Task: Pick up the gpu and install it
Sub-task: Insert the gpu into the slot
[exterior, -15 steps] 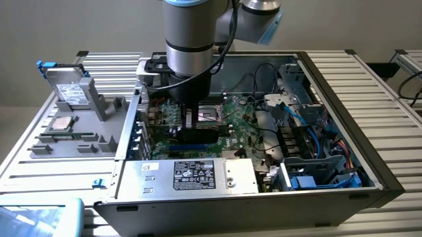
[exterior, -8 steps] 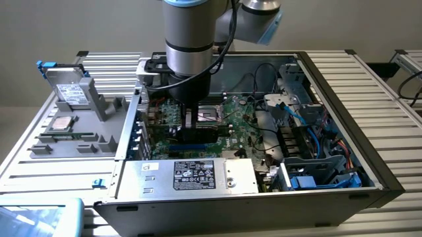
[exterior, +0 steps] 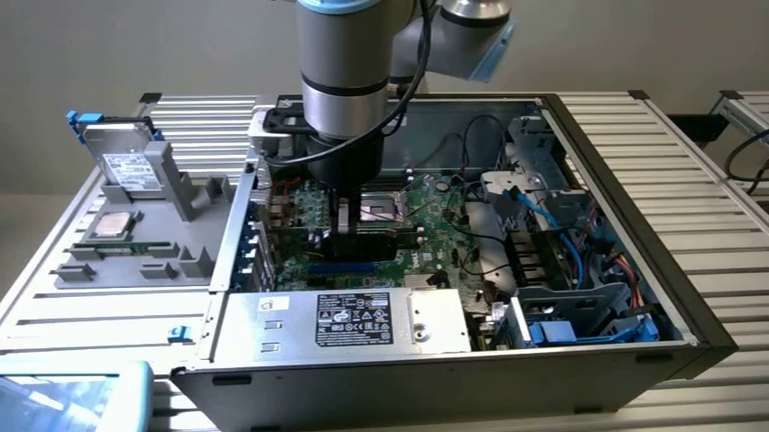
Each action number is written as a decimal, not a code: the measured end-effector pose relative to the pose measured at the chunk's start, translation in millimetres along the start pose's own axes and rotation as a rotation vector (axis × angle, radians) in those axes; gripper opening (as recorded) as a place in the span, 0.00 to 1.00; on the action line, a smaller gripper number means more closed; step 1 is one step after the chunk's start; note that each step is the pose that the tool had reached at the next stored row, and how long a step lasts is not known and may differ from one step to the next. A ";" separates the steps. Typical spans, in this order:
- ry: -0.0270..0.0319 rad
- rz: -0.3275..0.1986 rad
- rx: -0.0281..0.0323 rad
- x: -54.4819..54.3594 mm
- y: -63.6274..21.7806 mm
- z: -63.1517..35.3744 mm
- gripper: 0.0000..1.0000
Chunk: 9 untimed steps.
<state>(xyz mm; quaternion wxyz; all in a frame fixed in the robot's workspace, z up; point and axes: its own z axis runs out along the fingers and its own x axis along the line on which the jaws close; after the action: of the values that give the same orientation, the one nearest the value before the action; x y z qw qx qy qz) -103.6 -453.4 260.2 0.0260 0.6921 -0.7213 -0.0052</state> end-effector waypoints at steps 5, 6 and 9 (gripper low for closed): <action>0.0001 0.000 0.0000 0.0 0.1 0.0 0.28; 0.0001 0.000 0.0000 0.0 0.1 0.0 0.28; -0.0024 0.000 -0.0001 -0.1 0.2 0.0 0.28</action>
<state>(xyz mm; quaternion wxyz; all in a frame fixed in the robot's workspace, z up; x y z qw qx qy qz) -103.8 -453.3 260.1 0.0251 0.6920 -0.7214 -0.0061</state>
